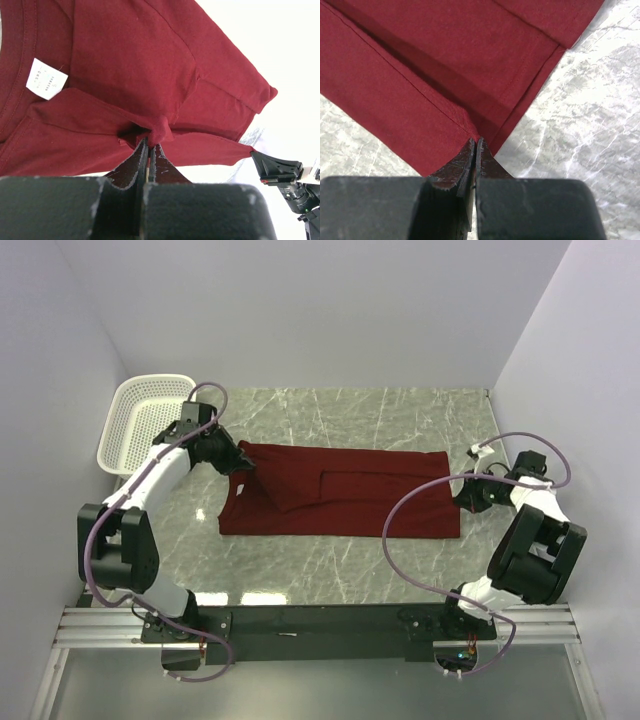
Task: Fold and stack the t-shirts
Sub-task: Fold the tshirt
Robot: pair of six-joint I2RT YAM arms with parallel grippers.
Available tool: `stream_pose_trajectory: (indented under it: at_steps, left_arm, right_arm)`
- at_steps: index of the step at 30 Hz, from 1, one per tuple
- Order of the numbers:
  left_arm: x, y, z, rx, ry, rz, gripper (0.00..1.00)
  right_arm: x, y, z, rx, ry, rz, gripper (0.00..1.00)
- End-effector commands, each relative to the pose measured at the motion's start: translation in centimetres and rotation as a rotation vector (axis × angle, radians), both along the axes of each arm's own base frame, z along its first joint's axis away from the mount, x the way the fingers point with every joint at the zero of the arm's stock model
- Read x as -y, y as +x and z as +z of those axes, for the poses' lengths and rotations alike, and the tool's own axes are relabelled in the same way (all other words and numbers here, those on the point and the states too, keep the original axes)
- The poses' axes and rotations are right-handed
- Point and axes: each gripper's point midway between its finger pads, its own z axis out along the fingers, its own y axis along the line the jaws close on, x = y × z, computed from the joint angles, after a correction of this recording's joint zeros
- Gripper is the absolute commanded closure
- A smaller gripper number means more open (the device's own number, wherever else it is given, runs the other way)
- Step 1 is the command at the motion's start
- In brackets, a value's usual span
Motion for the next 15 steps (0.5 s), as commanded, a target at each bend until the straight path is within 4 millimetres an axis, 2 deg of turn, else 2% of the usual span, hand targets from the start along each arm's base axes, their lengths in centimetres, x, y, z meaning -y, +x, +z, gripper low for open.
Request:
stream_pose_trajectory:
  at_steps: [1,15]
  left_arm:
    - [0.1,1.7,1.9,0.073,-0.001,-0.008,1.00]
    - [0.1,3.6,2.0,0.072,0.010,-0.007,1.00]
  right_arm:
    - [0.9,2.1,1.0,0.045,-0.038,-0.010,0.99]
    - [1.1,2.3,0.0,0.023,-0.068,-0.018,0.99]
